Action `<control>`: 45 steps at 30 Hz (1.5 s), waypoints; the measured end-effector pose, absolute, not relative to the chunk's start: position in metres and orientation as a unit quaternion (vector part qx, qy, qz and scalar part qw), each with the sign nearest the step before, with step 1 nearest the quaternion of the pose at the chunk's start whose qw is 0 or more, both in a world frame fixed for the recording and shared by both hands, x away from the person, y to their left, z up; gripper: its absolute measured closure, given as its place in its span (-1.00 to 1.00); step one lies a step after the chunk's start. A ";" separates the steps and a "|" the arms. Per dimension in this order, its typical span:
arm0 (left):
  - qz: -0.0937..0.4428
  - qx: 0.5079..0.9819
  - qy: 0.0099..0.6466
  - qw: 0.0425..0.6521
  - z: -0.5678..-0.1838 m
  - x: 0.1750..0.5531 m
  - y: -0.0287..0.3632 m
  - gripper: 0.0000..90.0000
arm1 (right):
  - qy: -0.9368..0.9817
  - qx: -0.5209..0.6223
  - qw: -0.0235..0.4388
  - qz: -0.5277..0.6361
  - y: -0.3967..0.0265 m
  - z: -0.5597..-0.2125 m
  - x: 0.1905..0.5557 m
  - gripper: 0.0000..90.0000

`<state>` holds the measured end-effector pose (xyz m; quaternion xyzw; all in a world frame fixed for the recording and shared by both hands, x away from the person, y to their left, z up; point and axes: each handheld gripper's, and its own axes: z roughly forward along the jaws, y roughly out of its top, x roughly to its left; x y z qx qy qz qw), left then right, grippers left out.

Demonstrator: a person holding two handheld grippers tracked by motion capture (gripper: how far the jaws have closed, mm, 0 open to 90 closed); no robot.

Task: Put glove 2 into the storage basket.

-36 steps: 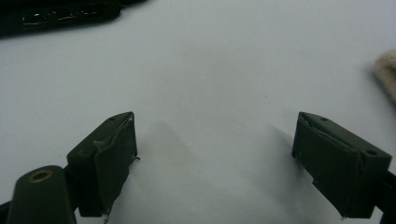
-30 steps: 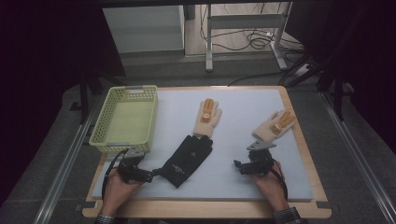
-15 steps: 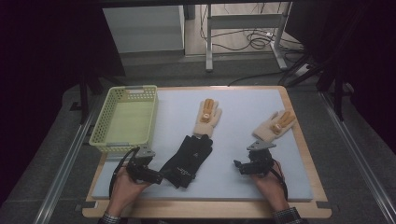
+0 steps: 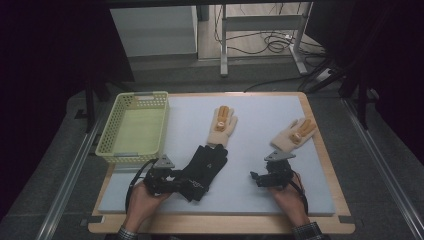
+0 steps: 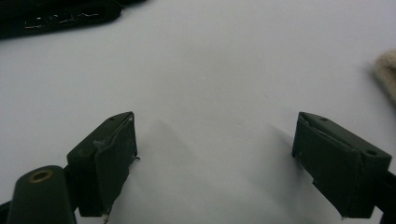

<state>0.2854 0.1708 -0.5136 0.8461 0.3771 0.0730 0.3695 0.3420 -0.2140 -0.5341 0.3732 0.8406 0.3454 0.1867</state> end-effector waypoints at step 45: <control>0.104 0.844 0.405 0.336 -0.516 0.311 0.118 -1.00 | 0.841 0.373 0.187 0.346 -0.214 -0.534 0.342 -0.70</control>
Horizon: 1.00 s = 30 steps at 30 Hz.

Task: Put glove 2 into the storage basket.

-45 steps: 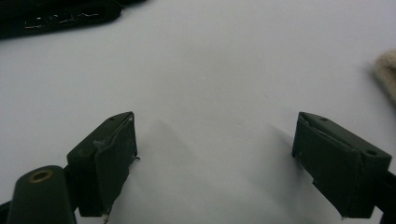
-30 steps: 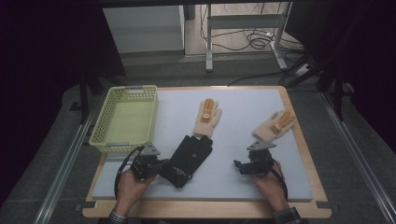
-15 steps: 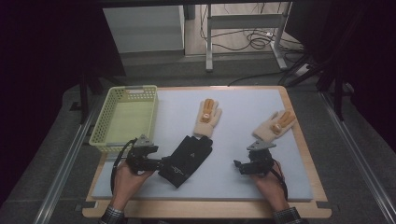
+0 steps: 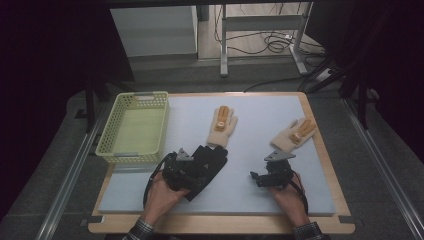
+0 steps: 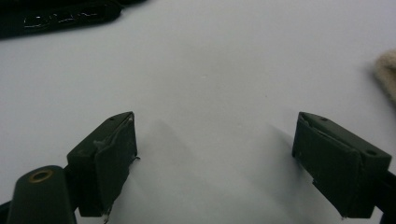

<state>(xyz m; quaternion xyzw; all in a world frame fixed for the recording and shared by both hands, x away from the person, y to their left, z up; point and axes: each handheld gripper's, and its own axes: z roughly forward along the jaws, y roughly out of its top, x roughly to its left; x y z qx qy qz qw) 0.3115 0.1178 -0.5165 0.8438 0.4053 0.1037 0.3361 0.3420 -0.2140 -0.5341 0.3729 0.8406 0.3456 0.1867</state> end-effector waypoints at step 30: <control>0.102 0.882 0.368 0.276 -0.523 0.307 0.103 0.14 | 0.841 0.373 0.187 0.345 -0.214 -0.534 0.342 -0.70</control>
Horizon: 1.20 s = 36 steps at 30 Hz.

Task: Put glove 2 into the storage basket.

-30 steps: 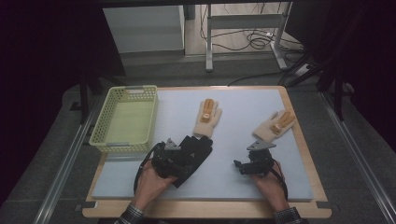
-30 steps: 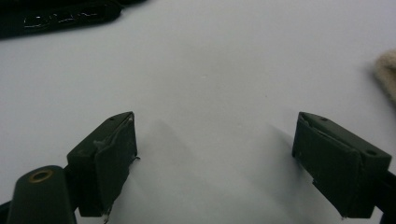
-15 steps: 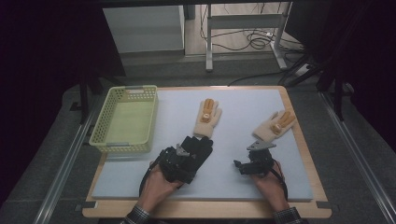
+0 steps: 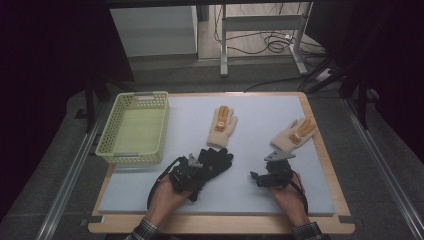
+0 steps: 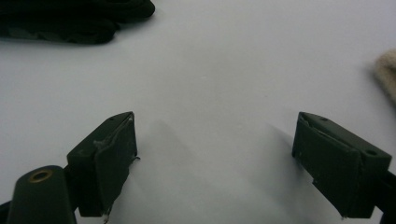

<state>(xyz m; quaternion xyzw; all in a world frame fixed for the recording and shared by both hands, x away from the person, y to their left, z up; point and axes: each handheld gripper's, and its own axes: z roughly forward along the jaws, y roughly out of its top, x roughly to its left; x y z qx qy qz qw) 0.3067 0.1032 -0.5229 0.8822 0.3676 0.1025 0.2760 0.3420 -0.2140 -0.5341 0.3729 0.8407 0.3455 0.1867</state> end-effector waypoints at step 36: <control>0.166 0.837 0.417 0.315 -0.431 0.362 0.144 0.49 | 0.841 0.371 0.187 0.346 -0.214 -0.534 0.342 -0.70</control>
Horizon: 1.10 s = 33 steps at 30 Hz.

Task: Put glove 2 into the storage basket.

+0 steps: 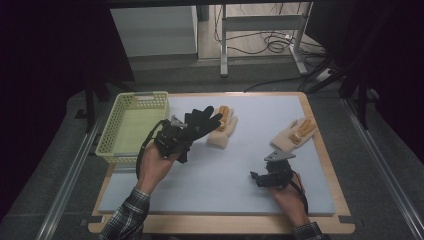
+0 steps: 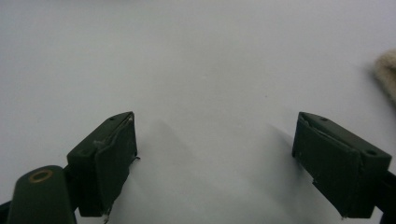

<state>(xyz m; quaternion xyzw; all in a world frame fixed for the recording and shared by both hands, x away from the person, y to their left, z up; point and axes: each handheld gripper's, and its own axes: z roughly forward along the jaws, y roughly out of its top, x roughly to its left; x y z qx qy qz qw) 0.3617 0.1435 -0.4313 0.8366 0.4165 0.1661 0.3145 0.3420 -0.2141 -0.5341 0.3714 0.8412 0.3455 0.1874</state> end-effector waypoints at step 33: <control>0.213 0.742 0.581 0.257 -0.437 0.419 0.292 0.47 | 0.841 0.372 0.188 0.347 -0.214 -0.534 0.342 -0.70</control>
